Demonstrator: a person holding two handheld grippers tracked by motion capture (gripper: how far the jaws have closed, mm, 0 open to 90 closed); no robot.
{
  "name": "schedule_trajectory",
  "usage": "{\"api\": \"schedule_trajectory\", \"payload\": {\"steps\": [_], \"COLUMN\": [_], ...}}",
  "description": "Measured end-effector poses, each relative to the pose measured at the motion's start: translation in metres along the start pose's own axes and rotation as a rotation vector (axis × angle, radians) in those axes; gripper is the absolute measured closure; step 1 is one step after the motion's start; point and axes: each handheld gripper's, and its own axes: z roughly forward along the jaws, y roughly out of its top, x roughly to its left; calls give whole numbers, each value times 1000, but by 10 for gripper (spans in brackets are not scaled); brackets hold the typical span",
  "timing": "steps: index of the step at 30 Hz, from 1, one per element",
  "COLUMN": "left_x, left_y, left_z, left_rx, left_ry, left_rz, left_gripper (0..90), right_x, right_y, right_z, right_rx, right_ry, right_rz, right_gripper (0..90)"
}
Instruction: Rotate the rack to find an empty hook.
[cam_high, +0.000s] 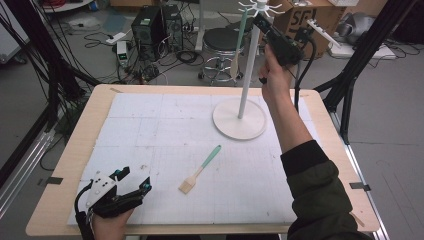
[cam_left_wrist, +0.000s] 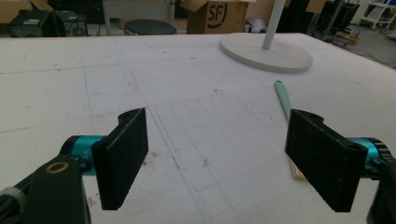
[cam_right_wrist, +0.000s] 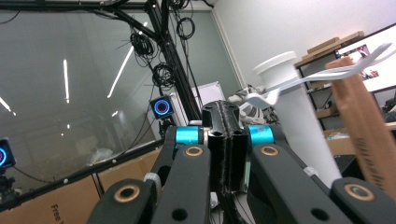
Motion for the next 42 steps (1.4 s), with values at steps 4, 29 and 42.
{"api": "schedule_trajectory", "payload": {"steps": [4, 29, 42], "left_x": [-1, -1, -1], "left_y": [0, 0, 1], "left_z": [0, 0, -1], "left_rx": [-2, 3, -5], "left_ry": [1, 3, 1], "left_rz": [2, 6, 4], "left_gripper": [220, 220, 220], "right_x": [1, -11, 1], "right_y": [-4, 10, 4], "right_z": [-6, -22, -4], "right_rx": [7, -59, -25], "right_ry": [1, -33, -16], "right_rz": [0, 23, 7], "right_gripper": [900, 900, 900]}}
